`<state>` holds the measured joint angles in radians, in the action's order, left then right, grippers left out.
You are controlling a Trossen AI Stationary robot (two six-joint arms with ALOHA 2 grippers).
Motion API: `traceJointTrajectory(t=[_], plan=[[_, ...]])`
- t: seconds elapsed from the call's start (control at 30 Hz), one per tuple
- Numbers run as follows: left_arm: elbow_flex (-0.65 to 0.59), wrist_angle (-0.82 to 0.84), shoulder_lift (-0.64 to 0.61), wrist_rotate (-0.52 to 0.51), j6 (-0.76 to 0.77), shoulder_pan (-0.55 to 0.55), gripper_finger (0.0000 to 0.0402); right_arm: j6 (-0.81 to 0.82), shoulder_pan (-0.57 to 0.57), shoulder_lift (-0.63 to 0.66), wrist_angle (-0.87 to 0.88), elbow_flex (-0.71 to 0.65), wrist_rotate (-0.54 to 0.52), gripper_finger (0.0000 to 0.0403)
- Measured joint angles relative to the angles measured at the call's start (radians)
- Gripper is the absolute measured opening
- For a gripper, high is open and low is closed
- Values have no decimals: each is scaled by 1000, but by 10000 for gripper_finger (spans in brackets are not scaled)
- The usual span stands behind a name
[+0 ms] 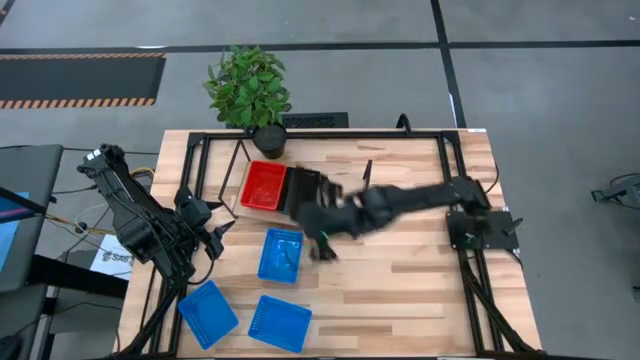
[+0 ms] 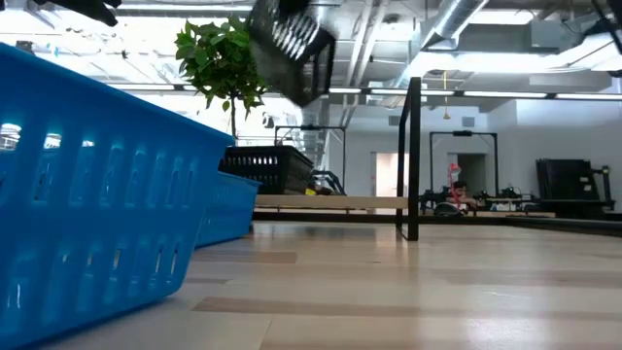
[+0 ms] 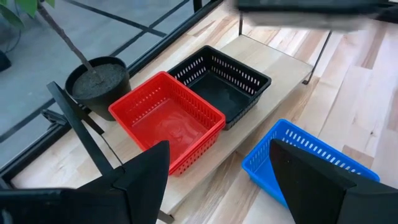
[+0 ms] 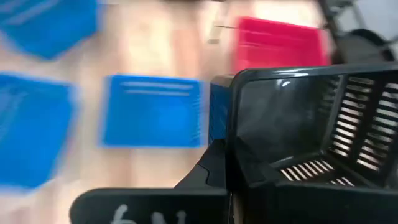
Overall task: Stack baskets on shelf by color
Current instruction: Stack the black basket on top of the stacked black basket on the shelf
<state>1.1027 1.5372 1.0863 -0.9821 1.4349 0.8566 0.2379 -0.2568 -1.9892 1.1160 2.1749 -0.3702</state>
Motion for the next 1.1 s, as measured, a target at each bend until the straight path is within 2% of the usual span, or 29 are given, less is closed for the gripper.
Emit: traceJointTrajectory(t=[0.13, 0.3, 0.7, 1.1], plan=[[0, -2, 0, 0, 4, 0, 265, -68, 121, -64, -88, -1, 2, 6], [0, -2, 0, 0, 8, 0, 265, -104, 185, -139, -120, -1, 28, 7], [0, -2, 0, -10, 8, 0, 265, -107, 194, -227, -105, 0, 32, 12], [0, -2, 0, -10, 16, 0, 265, -105, 194, -248, -96, 0, 32, 56]])
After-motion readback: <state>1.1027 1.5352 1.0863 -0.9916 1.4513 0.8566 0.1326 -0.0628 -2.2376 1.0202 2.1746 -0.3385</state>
